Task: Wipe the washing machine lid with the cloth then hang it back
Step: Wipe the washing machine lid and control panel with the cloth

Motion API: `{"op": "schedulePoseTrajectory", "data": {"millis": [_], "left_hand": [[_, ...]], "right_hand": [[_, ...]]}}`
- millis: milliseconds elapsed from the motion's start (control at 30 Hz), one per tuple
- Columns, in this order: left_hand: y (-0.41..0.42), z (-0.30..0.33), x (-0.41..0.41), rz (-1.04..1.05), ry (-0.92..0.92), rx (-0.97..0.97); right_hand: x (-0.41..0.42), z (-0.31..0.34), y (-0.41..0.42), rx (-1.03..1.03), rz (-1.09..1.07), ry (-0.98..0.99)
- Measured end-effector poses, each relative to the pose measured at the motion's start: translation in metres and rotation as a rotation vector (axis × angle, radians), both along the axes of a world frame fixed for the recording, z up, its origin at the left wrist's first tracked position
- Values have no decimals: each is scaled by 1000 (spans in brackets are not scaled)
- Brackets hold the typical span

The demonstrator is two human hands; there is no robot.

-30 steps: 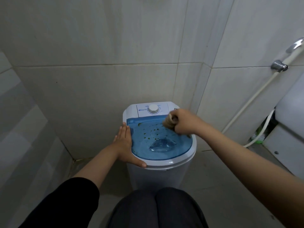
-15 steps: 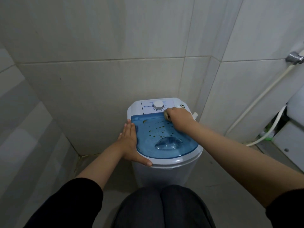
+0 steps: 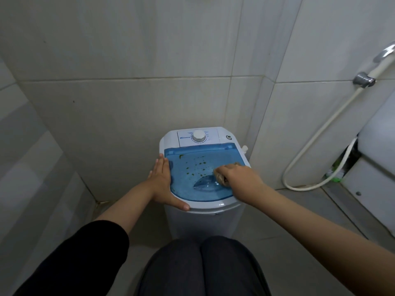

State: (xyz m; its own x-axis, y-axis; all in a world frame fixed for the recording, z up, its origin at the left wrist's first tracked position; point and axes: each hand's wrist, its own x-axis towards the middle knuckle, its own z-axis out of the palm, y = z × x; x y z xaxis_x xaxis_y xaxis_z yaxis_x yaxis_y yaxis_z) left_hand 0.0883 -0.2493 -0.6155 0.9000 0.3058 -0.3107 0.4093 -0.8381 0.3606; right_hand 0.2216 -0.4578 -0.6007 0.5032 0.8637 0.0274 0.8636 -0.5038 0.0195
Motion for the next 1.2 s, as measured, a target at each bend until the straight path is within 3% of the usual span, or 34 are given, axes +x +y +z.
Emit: {"op": "schedulePoseTrajectory", "data": {"millis": [133, 233, 333, 400, 533, 733, 1067, 1200], "left_hand": [[0, -1, 0, 1, 3, 5], [1, -1, 0, 3, 3, 4], [2, -2, 0, 5, 5, 4], [3, -3, 0, 12, 5, 7], [2, -2, 0, 3, 21, 3], [3, -6, 1, 15, 36, -1], [3, -8, 1, 23, 8, 0], [3, -8, -2, 18, -20, -39]], "right_hand": [[-2, 19, -4, -127, 25, 14], [6, 51, 4, -240, 4, 139], [21, 74, 27, -149, -34, 331], [26, 77, 50, -3, -2, 355], [22, 65, 103, 106, 107, 163], [12, 26, 155, -29, 95, 44], [-13, 12, 120, 8, 188, -11], [-26, 4, 96, 16, 240, 67]]}}
